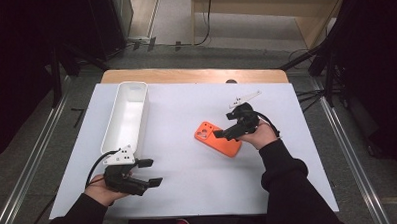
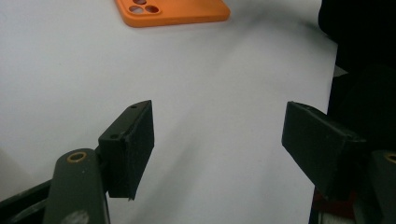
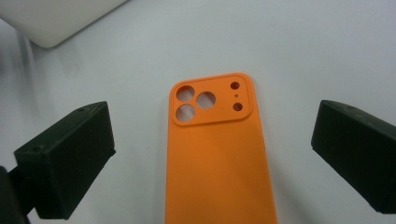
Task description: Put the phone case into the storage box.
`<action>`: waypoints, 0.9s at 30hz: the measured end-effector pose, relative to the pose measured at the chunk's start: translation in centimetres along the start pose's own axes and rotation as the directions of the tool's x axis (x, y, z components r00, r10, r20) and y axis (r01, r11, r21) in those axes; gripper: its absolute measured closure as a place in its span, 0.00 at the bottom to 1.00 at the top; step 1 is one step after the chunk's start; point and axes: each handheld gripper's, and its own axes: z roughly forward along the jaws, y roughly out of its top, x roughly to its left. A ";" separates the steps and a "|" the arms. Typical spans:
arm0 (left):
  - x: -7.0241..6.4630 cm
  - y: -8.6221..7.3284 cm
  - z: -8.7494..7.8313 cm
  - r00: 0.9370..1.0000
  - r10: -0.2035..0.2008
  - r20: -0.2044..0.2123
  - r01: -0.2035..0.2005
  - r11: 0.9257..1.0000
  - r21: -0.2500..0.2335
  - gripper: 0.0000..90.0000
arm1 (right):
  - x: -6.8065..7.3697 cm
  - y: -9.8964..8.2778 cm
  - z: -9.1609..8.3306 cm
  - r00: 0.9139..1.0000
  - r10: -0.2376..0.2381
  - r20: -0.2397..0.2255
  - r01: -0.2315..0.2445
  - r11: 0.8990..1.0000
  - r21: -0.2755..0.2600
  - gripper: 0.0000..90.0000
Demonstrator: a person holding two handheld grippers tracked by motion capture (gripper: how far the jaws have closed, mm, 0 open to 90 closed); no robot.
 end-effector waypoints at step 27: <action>-0.1 0.0 0.2 1.000 0.011 0.013 -0.011 1.000 0.010 0.28 | 0.4 -0.5 1.5 0.998 -0.052 0.037 0.047 0.990 0.132 0.00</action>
